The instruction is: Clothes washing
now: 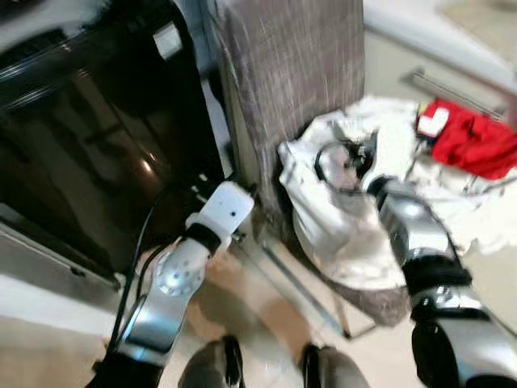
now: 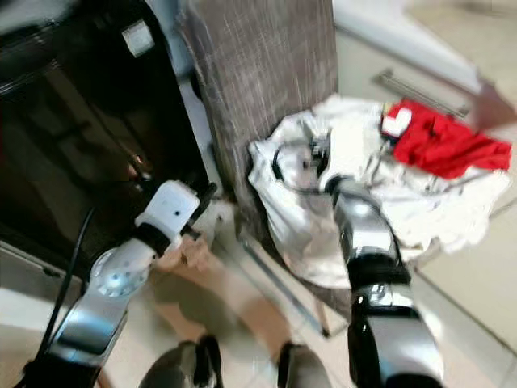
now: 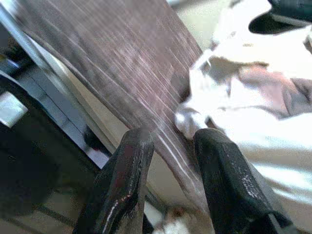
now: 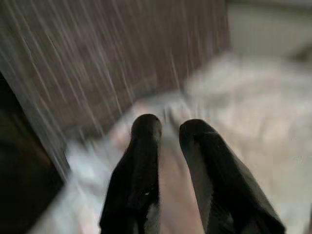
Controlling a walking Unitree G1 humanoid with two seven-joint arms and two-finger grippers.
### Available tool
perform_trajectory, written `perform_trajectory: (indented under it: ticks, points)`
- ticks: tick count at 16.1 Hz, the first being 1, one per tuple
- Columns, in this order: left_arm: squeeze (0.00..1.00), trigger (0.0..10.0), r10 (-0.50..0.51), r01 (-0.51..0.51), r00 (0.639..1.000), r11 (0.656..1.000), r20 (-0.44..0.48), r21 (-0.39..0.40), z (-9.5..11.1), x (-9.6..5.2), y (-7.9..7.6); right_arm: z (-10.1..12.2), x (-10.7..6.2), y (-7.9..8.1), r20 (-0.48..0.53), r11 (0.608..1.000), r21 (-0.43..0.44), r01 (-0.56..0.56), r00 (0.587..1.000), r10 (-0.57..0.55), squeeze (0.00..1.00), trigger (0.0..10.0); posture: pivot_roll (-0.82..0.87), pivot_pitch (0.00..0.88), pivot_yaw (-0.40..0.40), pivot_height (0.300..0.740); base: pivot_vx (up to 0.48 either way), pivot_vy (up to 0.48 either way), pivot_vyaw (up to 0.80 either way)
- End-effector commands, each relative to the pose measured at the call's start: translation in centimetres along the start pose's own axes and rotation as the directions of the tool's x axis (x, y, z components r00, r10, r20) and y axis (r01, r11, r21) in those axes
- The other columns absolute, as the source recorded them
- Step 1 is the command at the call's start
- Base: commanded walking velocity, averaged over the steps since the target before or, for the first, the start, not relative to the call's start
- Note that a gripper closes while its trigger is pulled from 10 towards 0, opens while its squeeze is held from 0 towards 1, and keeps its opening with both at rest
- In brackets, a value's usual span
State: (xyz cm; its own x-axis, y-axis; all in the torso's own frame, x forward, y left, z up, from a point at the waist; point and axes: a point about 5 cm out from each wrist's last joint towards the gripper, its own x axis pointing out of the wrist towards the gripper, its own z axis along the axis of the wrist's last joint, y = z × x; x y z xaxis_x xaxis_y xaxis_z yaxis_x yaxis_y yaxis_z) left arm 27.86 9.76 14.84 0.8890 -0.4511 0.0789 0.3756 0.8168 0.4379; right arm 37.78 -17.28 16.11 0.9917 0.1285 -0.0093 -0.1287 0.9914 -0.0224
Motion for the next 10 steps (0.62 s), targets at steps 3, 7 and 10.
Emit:
perform_trajectory:
  ticks: [3,7,10]
  points:
    - [0.00,10.0,-0.109,0.107,0.988,0.994,0.114,0.026,0.8,0.5,-0.2,2.9,0.5,-0.2,0.074,1.000,-0.001,-0.009,0.997,0.009,0.00,0.0,-0.11,0.000,0.050,0.740,0.000,0.000,0.00]
    - [0.00,10.0,-0.172,0.162,0.978,0.983,0.116,0.089,0.4,0.4,-0.5,0.8,0.2,-1.8,-0.037,0.990,-0.045,0.132,0.990,-0.134,0.00,10.0,-0.11,0.000,0.061,0.740,0.000,0.000,0.00]
    - [0.00,10.0,-0.202,0.187,0.971,0.976,0.126,0.115,0.1,0.1,-0.3,-3.0,-4.6,-5.1,-0.057,0.884,-0.084,0.461,0.883,-0.466,1.00,10.0,-0.11,0.023,0.067,0.740,0.000,0.000,0.00]
